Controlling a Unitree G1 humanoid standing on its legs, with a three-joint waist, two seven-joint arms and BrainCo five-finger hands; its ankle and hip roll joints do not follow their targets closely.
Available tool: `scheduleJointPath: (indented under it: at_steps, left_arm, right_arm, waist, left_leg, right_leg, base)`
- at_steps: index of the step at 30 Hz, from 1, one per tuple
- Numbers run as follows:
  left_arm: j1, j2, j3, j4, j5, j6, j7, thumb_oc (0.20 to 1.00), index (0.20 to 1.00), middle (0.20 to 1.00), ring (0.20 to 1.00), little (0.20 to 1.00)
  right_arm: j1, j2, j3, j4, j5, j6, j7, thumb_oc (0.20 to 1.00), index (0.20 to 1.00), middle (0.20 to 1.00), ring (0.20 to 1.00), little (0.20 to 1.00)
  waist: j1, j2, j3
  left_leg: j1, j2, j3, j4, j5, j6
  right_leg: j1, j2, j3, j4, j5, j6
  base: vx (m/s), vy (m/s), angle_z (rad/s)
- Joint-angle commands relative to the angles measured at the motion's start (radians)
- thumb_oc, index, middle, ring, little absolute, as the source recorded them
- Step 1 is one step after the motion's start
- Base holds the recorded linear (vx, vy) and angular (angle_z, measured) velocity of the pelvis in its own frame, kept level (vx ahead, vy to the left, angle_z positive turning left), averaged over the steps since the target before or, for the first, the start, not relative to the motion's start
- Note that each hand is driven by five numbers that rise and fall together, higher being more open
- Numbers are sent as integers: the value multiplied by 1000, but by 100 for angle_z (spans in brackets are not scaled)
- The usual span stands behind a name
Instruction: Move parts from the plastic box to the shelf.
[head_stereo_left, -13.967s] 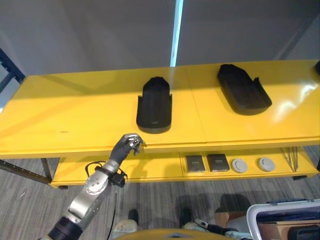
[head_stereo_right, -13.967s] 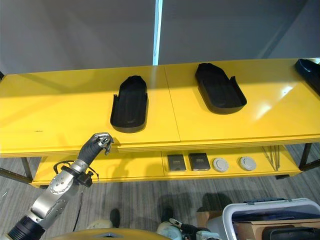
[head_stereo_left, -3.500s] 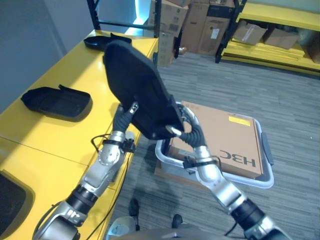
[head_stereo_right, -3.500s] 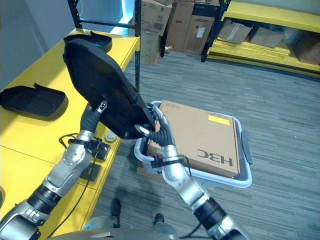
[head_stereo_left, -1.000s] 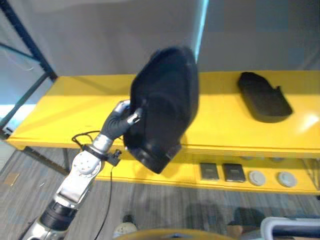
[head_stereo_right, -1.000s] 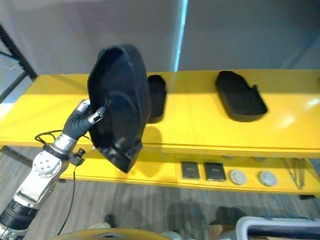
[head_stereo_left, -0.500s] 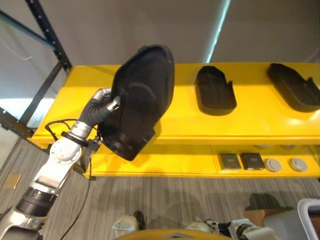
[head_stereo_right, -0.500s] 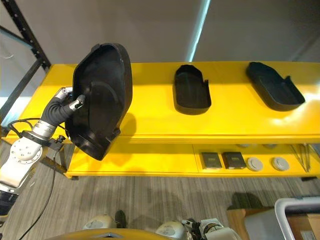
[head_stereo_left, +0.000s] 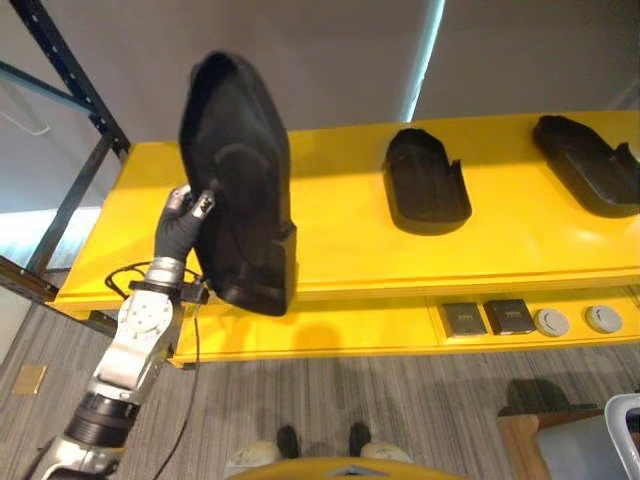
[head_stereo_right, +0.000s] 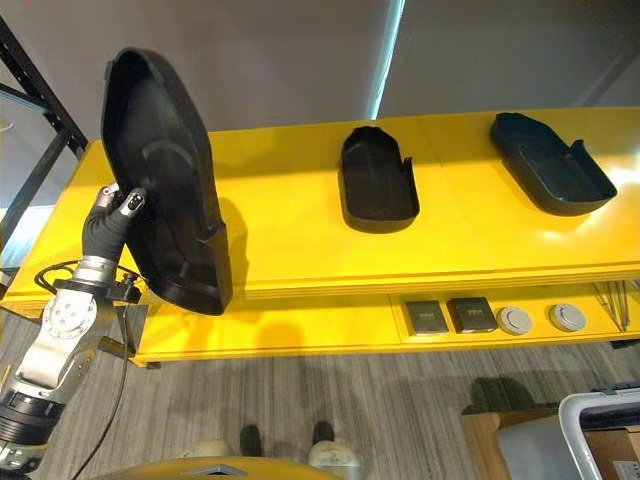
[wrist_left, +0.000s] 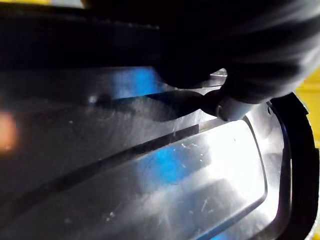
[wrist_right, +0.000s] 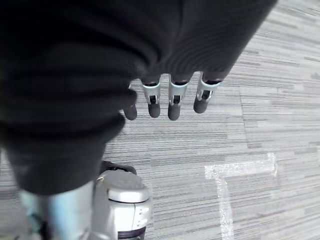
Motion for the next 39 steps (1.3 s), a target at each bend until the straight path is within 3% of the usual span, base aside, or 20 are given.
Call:
scheduleJointPath:
  at_steps: [1, 3, 4, 8, 13, 16, 25, 26, 32, 33, 39]
  left_arm:
    - [-48, 2, 87, 14, 40, -24, 23, 200, 200, 200, 200, 200]
    - [-51, 24, 88, 35, 93, -23, 36, 200, 200, 200, 200, 200]
    - [-59, 43, 89, 44, 65, -21, 45, 200, 200, 200, 200, 200]
    - [-133, 84, 91, 79, 62, 33, 51, 200, 200, 200, 200, 200]
    - [-157, 94, 102, 101, 42, 68, 79, 200, 200, 200, 200, 200]
    - [-181, 101, 111, 145, 45, 44, 121, 200, 200, 200, 200, 200]
    - [-227, 109, 106, 198, -7, 68, 129, 200, 200, 200, 200, 200]
    - [-438, 153, 77, 515, -189, 184, 110, 200, 200, 200, 200, 200]
    - [-454, 158, 71, 530, -194, 182, 105, 200, 200, 200, 200, 200]
    - [-628, 272, 8, 756, -243, 278, 78, 200, 200, 200, 200, 200]
    - [-717, 333, -29, 893, -239, 311, 65, 200, 200, 200, 200, 200]
  right_arm:
    - [-6, -45, 17, 48, 9, 4, 81, 1000, 1000, 1000, 1000, 1000]
    - [-12, -59, 8, 37, 8, 17, 105, 1000, 1000, 1000, 1000, 1000]
    - [-13, -63, 9, 35, 2, 12, 104, 1000, 1000, 1000, 1000, 1000]
    - [-8, -75, 6, 21, -15, -9, 24, 1000, 1000, 1000, 1000, 1000]
    - [1, -49, 20, -19, -41, -18, 10, 1000, 1000, 1000, 1000, 1000]
    - [3, -41, 39, -46, -67, -22, -2, 1000, 1000, 1000, 1000, 1000]
    - [-5, -46, 60, -52, -55, -24, -3, 1000, 1000, 1000, 1000, 1000]
    - [-89, -94, 117, -73, -9, 11, 49, 1000, 1000, 1000, 1000, 1000]
    - [-95, -93, 116, -72, -8, 11, 49, 1000, 1000, 1000, 1000, 1000]
    - [-139, -122, 150, -105, 60, 20, 75, 1000, 1000, 1000, 1000, 1000]
    - [-146, -145, 147, -113, 67, 23, 74, 1000, 1000, 1000, 1000, 1000]
  waist:
    - [-16, 3, 3]
    - [-20, 17, 2]
    - [-18, 21, 4]
    - [-39, 44, 9]
    - [-56, 70, 19]
    - [-72, 81, 35]
    - [-84, 84, 57]
    - [-124, 90, 141]
    - [-120, 89, 143]
    - [-144, 89, 201]
    - [-159, 85, 226]
  left_leg:
    - [-53, 45, -8, -58, -29, -19]
    - [-40, 62, -27, -143, 13, -29]
    - [-40, 53, -55, -169, 2, -22]
    - [12, 27, -44, -253, -37, 1]
    - [62, 21, -49, -353, -25, 11]
    - [44, 21, -42, -362, -23, 10]
    - [27, 22, -36, -362, -20, 7]
    - [-37, 31, -9, -362, 6, -6]
    - [-43, 32, -7, -362, 9, -7]
    - [-75, 38, 7, -362, 24, -8]
    - [-82, 50, 19, -362, 28, -13]
  right_leg:
    - [-20, 48, 29, 24, -52, 18]
    - [-18, 48, 51, 23, -55, 22]
    - [-21, 43, 68, 36, -64, 22]
    - [-59, 13, 48, 61, -77, 36]
    - [-102, -14, 42, 68, -59, 63]
    - [-128, -31, 45, 58, -44, 75]
    - [-147, -39, 51, 47, -32, 81]
    - [-207, -21, 80, 8, -1, 74]
    - [-215, -19, 84, 8, 3, 73]
    - [-263, 8, 102, 5, 18, 64]
    - [-275, 17, 108, 5, 23, 61]
  base:
    - [176, 205, -19]
    - [171, 251, -9]
    - [192, 333, -13]
    - [98, 217, -34]
    - [54, 109, -7]
    - [-53, 68, 2]
    - [-51, 17, -2]
    - [-257, 24, -4]
    - [-57, -8, -22]
    - [-71, -72, 0]
    - [-13, -30, -14]
